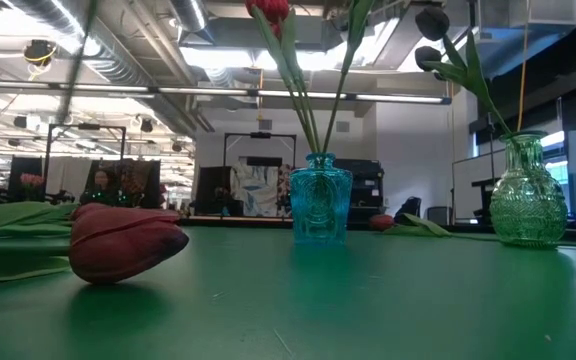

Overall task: Sort flowers into vase by color
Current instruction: Put the black flower in the green vase

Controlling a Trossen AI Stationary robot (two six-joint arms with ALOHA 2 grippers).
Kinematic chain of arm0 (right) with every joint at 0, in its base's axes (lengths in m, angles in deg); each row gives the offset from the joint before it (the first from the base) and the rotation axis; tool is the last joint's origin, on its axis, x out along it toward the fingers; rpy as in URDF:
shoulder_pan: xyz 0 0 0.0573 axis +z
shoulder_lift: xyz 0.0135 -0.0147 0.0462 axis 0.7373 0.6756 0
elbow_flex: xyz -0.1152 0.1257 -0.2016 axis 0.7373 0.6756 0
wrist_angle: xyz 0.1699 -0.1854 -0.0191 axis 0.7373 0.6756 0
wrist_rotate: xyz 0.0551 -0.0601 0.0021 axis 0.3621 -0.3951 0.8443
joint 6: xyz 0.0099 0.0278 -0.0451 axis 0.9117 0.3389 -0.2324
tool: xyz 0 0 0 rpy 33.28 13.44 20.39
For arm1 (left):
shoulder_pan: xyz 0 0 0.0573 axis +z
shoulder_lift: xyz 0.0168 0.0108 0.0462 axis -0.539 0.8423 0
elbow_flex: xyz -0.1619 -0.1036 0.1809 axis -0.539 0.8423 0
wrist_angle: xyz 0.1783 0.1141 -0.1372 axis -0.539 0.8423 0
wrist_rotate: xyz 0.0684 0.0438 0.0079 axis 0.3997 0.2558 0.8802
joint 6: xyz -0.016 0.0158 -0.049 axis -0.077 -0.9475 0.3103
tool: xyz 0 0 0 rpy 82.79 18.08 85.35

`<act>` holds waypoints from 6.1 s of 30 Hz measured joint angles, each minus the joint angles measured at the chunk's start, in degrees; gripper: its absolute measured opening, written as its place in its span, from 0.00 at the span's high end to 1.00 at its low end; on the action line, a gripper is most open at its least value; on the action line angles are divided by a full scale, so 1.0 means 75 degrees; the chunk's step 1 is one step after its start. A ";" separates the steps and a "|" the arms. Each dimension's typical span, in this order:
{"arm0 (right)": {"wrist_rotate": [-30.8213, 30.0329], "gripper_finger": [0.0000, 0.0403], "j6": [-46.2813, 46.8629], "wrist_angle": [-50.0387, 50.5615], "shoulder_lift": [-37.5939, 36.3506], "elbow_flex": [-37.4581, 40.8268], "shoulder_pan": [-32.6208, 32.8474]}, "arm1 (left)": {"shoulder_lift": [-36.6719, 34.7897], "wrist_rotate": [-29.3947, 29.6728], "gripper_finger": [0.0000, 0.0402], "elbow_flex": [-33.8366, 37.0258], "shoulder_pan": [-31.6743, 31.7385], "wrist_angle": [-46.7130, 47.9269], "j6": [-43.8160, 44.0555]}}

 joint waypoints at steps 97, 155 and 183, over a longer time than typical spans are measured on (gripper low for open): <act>-0.0756 0.46 0.9438 1.5807 -0.8348 0.0579 0.1034 | -0.0693 0.1079 0.64 0.0003 -0.0884 0.5937 0.6276; -0.2168 0.60 0.2841 1.0951 -0.6477 -0.1072 0.1037 | -0.1465 -0.0397 0.95 0.2346 0.3426 1.1025 1.2747; -0.1489 0.60 0.2578 1.0002 -0.5119 -0.1072 0.1036 | -0.2395 0.6425 0.97 -0.1346 -0.1235 0.8645 0.6874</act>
